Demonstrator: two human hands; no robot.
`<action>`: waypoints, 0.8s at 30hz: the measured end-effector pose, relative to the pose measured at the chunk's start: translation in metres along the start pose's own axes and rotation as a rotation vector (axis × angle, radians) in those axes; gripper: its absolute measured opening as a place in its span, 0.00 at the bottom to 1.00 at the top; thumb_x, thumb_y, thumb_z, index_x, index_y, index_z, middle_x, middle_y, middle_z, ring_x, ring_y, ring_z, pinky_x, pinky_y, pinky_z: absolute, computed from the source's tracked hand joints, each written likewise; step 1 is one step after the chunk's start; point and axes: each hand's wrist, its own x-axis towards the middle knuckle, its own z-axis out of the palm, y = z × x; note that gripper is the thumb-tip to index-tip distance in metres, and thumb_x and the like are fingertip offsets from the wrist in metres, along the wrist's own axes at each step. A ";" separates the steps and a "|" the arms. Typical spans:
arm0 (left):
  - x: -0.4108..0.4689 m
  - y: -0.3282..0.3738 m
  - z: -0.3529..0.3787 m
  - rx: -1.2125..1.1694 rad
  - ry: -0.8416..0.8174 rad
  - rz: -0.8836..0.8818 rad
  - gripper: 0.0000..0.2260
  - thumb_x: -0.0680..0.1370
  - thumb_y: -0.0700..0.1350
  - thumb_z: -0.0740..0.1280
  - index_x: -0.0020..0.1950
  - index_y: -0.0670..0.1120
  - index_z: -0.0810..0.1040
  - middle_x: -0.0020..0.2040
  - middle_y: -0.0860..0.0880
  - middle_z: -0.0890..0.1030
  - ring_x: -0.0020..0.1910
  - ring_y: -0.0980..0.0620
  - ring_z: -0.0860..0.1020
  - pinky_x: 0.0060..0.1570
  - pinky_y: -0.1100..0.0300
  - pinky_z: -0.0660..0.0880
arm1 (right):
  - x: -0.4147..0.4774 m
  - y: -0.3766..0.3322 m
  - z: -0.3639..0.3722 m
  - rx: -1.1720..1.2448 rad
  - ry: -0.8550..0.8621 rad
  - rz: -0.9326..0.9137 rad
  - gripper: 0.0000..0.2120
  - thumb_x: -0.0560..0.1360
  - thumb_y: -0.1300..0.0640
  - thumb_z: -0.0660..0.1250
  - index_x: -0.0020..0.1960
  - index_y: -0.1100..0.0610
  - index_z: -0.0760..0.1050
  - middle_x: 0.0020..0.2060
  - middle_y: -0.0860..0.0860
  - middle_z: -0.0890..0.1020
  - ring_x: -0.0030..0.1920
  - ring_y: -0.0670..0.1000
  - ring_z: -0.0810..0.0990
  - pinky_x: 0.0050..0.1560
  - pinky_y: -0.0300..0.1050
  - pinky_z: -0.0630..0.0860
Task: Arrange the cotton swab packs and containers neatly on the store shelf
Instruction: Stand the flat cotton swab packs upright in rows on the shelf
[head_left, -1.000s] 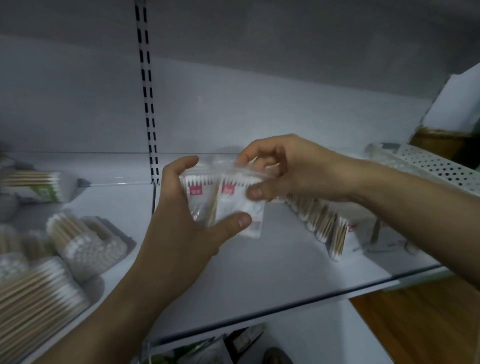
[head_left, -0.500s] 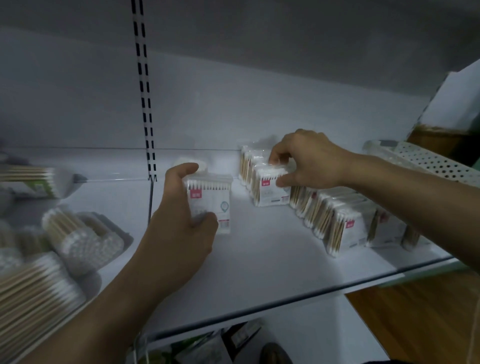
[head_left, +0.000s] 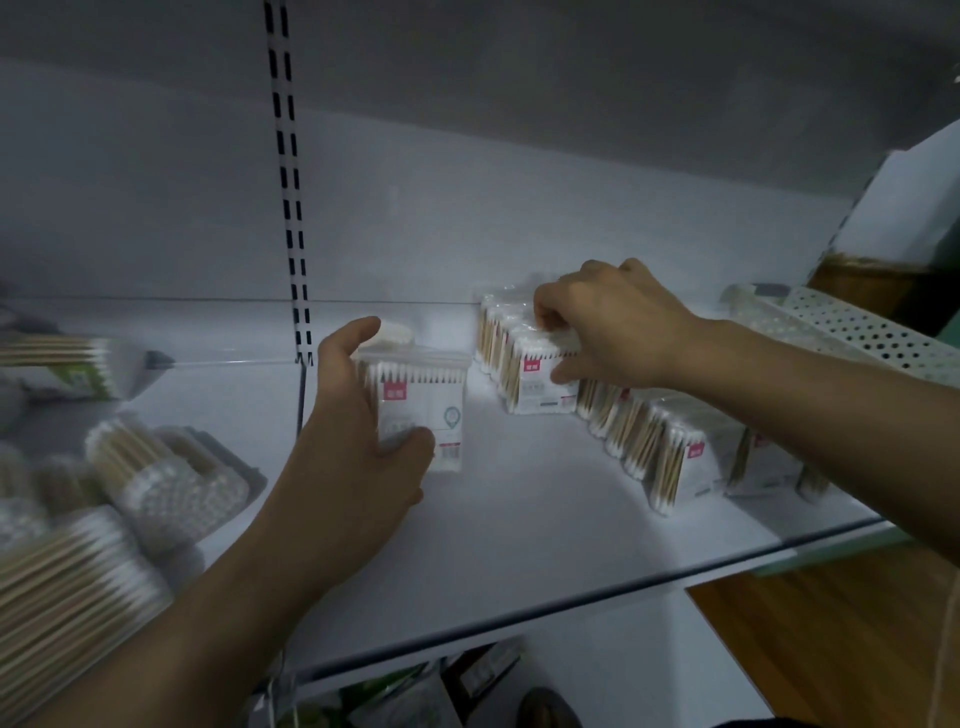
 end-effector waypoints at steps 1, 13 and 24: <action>-0.001 0.001 0.000 -0.006 -0.007 0.002 0.38 0.78 0.29 0.68 0.76 0.59 0.56 0.51 0.57 0.81 0.45 0.60 0.84 0.33 0.60 0.82 | -0.002 0.001 -0.003 0.029 0.005 0.003 0.23 0.69 0.41 0.77 0.57 0.49 0.73 0.50 0.47 0.78 0.52 0.52 0.74 0.52 0.51 0.69; 0.001 0.003 0.011 -0.051 0.009 0.048 0.32 0.76 0.48 0.76 0.75 0.61 0.65 0.55 0.55 0.84 0.50 0.55 0.86 0.47 0.52 0.84 | -0.022 -0.027 -0.040 0.820 -0.015 -0.230 0.19 0.70 0.54 0.80 0.57 0.51 0.79 0.47 0.49 0.84 0.45 0.51 0.83 0.48 0.55 0.80; -0.005 -0.013 0.008 0.876 -0.271 0.165 0.19 0.82 0.58 0.61 0.73 0.55 0.70 0.70 0.57 0.69 0.69 0.55 0.67 0.68 0.52 0.64 | -0.018 0.004 -0.019 0.240 -0.100 -0.112 0.16 0.69 0.46 0.78 0.51 0.49 0.77 0.44 0.45 0.79 0.44 0.50 0.76 0.49 0.54 0.77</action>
